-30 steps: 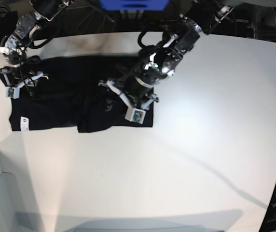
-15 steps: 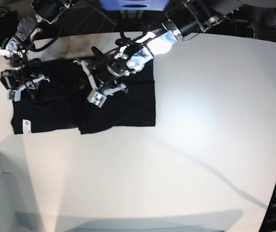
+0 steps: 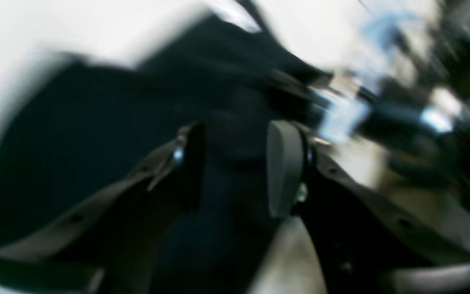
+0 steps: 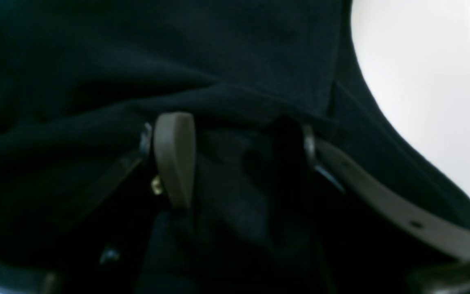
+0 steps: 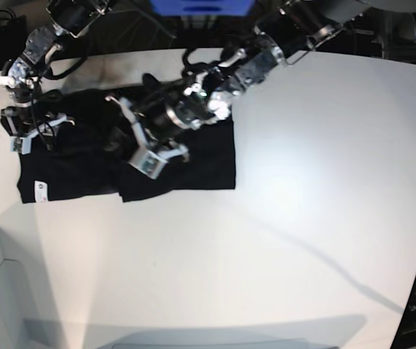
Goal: Fold the T-shirt properly
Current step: 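Lay the folded end down and open the left gripper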
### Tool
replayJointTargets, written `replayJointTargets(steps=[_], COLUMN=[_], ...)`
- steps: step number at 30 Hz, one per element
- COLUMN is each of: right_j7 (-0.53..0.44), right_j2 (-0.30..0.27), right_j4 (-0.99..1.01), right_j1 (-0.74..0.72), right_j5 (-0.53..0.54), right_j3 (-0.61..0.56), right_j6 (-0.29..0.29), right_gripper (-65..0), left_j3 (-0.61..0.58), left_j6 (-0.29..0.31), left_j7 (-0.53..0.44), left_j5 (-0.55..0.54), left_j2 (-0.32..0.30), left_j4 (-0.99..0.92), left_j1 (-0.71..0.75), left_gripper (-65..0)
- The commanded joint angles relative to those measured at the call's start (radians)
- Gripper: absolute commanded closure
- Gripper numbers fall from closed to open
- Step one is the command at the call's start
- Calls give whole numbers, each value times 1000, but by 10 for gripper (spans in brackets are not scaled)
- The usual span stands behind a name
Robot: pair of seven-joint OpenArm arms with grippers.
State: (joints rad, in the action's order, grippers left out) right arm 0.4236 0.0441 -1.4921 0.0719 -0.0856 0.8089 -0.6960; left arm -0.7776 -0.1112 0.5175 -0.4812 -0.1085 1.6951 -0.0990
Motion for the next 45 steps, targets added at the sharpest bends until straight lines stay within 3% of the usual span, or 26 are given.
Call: replayJointTargets(steps=[1, 5, 10, 14, 25, 37, 41, 45], right_j7=[-1, 1, 5, 5, 5, 5, 5, 5], right_j2=[-8, -3, 4, -8, -148, -157, -157, -152], right_j4=[-14, -78, -149, -146, 91, 218, 264, 264], right_j1=[-14, -21, -53, -94, -146, -117, -114, -97], right_j5=[4, 8, 8, 4, 8, 4, 4, 5], right_j3=[2, 5, 4, 5, 22, 20, 20, 20], right_j6=[-2, -2, -2, -2, -2, -2, -2, -2], right_gripper=[-334, -336, -336, -336, -363, -367, -276, -55], left_j3=[54, 284, 427, 435, 435, 438, 439, 439], left_j6=[6, 14, 15, 15, 15, 15, 14, 12], left_j7=[-21, -27, -29, -29, -24, -23, -23, -27], left_j5=[-4, -4, -4, -4, -1, 5, 5, 0], left_j2=[-18, -104, -107, -106, -86, -93, -93, -93], left_j4=[58, 112, -10, -69, -91, -91, -114, -154], left_j1=[22, 164, 238, 232, 196, 196, 181, 164], left_gripper=[-247, -247, -247, -247, -247, -247, -247, -247])
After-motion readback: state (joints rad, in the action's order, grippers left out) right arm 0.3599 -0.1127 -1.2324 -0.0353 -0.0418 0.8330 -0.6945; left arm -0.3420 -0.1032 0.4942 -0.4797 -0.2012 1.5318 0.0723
